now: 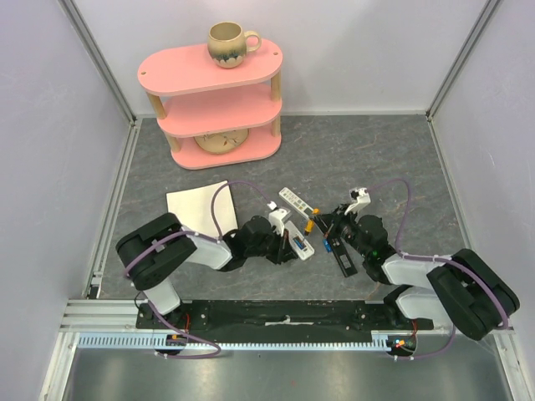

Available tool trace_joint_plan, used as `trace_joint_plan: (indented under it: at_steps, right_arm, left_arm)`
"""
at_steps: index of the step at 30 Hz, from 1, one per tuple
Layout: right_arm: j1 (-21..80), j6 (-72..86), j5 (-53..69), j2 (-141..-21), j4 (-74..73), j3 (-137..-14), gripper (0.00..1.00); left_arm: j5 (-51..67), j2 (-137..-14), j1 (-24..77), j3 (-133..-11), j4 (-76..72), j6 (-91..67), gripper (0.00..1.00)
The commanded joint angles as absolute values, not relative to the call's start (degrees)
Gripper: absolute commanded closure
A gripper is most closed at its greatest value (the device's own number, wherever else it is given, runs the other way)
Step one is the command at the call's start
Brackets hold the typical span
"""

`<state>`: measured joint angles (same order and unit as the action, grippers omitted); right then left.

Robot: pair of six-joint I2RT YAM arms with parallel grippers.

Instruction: Unload the batteries from the remote control

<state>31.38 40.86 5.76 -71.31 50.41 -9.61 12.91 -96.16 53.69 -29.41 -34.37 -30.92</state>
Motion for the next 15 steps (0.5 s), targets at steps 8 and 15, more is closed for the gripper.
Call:
trace_joint_plan:
  at_steps: [8,15]
  right_arm:
    - [32.0,50.7,7.1,-78.7,63.6,-6.7,1.0]
    - [32.0,51.8,7.8,-80.8,65.3,-6.6,1.0]
  left_arm:
    - [14.4,-103.9,51.9,-32.3,-33.0,-31.9,0.98]
    - [15.6,-102.7,49.0,-28.9,-35.2,-32.0,0.98]
